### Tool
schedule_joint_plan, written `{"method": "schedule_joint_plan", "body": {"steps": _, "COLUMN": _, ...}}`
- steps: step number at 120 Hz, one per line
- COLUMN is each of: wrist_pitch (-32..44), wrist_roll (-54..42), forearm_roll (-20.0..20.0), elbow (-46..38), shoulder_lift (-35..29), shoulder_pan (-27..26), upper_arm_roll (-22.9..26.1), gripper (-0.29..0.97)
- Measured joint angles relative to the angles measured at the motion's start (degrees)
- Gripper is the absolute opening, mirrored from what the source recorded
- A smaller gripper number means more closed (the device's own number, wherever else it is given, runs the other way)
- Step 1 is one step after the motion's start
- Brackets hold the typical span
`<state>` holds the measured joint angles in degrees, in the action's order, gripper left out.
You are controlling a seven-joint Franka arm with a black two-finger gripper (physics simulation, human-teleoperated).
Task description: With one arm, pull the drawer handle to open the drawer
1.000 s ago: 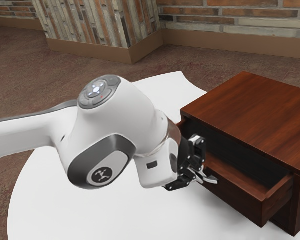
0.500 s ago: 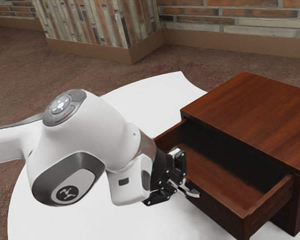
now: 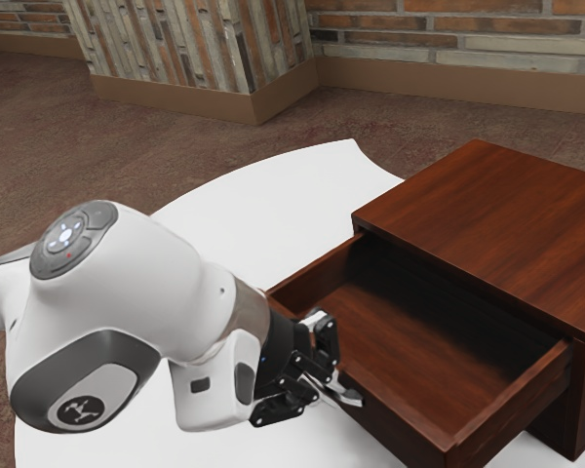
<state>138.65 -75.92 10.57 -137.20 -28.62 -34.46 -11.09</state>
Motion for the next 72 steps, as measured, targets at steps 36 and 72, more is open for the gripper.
{"method": "schedule_joint_plan", "body": {"steps": 36, "wrist_pitch": -0.8, "wrist_roll": 0.2, "forearm_roll": 0.1, "elbow": 0.0, "shoulder_lift": -0.2, "shoulder_pan": 0.3, "upper_arm_roll": 0.1, "gripper": 0.09}}
{"method": "schedule_joint_plan", "body": {"steps": 72, "wrist_pitch": -16.1, "wrist_roll": 1.9, "forearm_roll": -0.5, "elbow": 18.5, "shoulder_lift": -0.5, "shoulder_pan": 5.2, "upper_arm_roll": 9.5, "gripper": 0.22}}
